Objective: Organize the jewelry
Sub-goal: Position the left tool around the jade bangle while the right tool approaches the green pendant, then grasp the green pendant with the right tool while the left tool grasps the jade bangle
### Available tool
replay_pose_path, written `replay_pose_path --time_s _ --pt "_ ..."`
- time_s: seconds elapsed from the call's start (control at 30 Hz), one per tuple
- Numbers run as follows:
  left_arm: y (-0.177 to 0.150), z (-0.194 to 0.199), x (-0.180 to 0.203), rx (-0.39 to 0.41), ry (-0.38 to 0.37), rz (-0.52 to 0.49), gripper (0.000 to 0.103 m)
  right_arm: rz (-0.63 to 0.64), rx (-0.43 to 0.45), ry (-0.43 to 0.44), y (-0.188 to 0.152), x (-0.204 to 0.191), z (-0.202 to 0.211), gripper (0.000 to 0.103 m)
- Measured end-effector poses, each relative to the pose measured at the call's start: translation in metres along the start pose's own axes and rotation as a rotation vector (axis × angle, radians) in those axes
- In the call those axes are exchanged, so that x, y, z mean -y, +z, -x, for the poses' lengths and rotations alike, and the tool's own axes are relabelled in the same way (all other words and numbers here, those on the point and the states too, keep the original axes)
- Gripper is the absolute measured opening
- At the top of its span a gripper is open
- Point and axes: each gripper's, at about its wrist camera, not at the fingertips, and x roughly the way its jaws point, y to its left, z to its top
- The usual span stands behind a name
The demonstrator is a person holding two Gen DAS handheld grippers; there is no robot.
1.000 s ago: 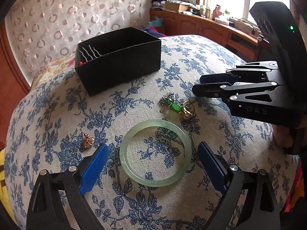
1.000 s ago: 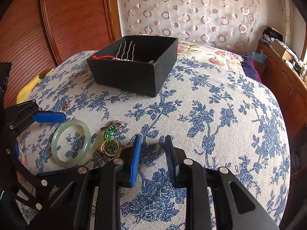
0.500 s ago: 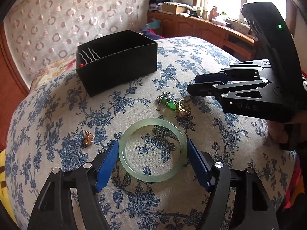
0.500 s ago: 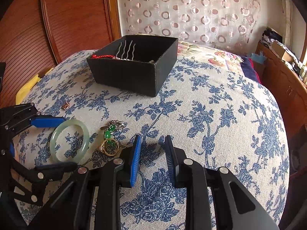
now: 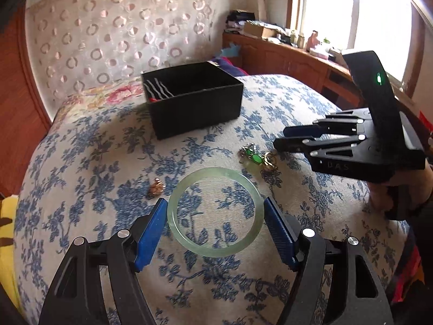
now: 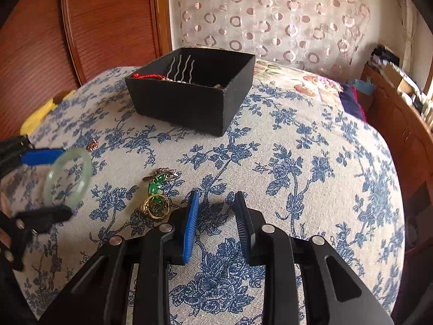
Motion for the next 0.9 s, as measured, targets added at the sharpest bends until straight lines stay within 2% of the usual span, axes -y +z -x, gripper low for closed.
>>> replay_pose_path --time_s 0.17,0.33,0.53,0.7,0.73,0.8,0.9 --pt "-0.002 0.005 -0.007 0.012 0.001 0.024 0.069 0.019 0.031 0.068 0.01 -0.015 0.01 0.029" --pt "-0.003 0.009 -0.008 0.02 -0.001 0.025 0.069 0.048 0.01 0.1 0.018 -0.032 0.005 0.028" --pt "-0.004 0.01 -0.009 0.021 0.002 0.026 0.069 0.068 -0.042 0.058 0.02 -0.042 -0.008 0.028" --pt "-0.005 0.009 -0.009 0.019 -0.001 0.029 0.069 0.064 -0.049 0.052 0.026 -0.042 -0.016 0.028" --pt "-0.005 0.009 -0.009 0.019 -0.001 0.028 0.069 0.067 -0.048 0.054 0.027 -0.043 -0.017 0.026" --pt "-0.005 0.01 -0.009 0.02 -0.002 0.028 0.069 0.068 -0.048 0.074 0.03 -0.043 -0.02 0.012" --pt "-0.005 0.01 -0.009 0.022 0.001 0.03 0.069 0.048 -0.04 0.118 0.034 -0.041 -0.019 0.008"
